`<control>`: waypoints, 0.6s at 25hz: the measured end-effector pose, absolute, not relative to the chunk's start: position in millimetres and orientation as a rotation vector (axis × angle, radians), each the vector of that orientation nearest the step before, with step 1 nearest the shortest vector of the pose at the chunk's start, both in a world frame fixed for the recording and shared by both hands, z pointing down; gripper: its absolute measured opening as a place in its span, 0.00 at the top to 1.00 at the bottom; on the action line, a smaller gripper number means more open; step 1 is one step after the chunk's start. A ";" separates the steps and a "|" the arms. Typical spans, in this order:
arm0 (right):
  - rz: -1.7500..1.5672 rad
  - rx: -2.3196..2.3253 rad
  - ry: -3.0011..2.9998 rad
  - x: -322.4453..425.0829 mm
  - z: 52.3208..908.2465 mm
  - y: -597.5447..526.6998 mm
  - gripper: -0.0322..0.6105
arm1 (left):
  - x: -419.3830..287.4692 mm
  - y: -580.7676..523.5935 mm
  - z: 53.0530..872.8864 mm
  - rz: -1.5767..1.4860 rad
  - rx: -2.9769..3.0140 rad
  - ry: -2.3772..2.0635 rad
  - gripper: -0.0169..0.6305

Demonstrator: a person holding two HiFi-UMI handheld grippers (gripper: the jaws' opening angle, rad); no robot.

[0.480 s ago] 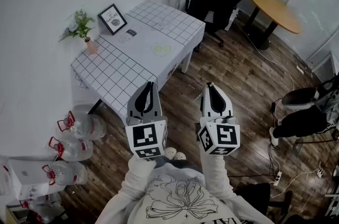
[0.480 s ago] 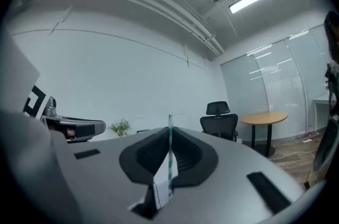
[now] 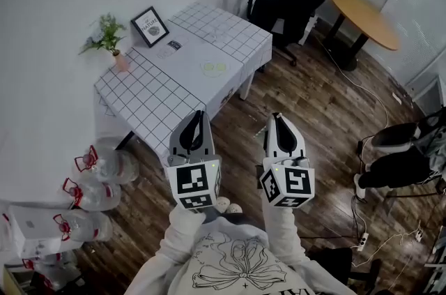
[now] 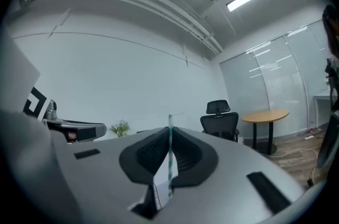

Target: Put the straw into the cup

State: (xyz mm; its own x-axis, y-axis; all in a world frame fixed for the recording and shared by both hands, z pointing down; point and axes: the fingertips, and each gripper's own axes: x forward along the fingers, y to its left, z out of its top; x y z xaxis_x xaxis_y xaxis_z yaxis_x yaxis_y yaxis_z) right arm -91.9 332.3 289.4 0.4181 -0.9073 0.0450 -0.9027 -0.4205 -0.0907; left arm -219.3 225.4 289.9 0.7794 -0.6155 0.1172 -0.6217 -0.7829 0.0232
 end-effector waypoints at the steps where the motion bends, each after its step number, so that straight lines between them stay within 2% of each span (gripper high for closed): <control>1: -0.138 -2.595 1.668 -90.5 290.2 332.8 0.93 | -217.9 226.8 290.9 0.162 2.903 -1.016 0.95; 15: -0.212 -2.542 1.744 -73.0 300.2 316.3 0.93 | -198.6 221.3 304.0 0.231 2.866 -1.039 0.95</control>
State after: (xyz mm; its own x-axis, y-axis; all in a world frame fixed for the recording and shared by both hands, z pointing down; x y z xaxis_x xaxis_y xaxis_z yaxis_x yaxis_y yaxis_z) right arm -73.0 316.3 300.2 0.3537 -0.9316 0.0836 -0.9245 -0.3618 -0.1200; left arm -198.6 221.3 304.0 0.7579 -0.6299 0.1699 -0.6426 -0.7657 0.0277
